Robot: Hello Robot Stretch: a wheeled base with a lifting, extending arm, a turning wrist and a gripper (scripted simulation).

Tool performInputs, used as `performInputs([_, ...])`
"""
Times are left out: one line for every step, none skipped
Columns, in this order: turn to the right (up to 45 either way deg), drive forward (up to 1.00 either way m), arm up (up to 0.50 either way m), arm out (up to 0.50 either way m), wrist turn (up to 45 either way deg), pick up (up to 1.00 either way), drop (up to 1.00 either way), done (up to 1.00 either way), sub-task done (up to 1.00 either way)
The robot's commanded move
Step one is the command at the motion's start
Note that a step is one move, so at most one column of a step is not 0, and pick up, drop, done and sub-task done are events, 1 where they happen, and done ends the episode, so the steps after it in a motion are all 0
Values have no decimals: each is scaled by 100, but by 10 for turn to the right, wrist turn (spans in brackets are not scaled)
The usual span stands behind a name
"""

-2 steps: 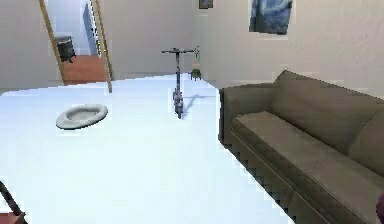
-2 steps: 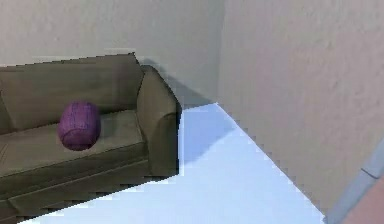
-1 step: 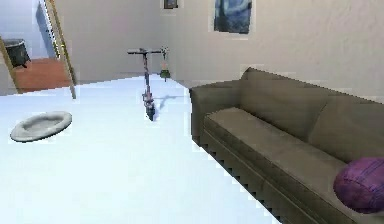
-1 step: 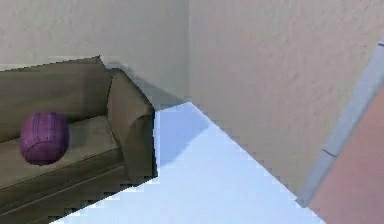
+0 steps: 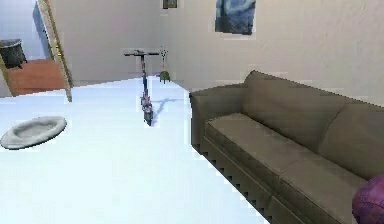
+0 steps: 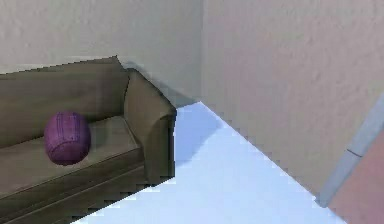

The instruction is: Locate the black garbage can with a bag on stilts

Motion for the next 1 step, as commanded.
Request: performInputs([-300, 0, 0, 0, 0, 0, 0, 0, 0])
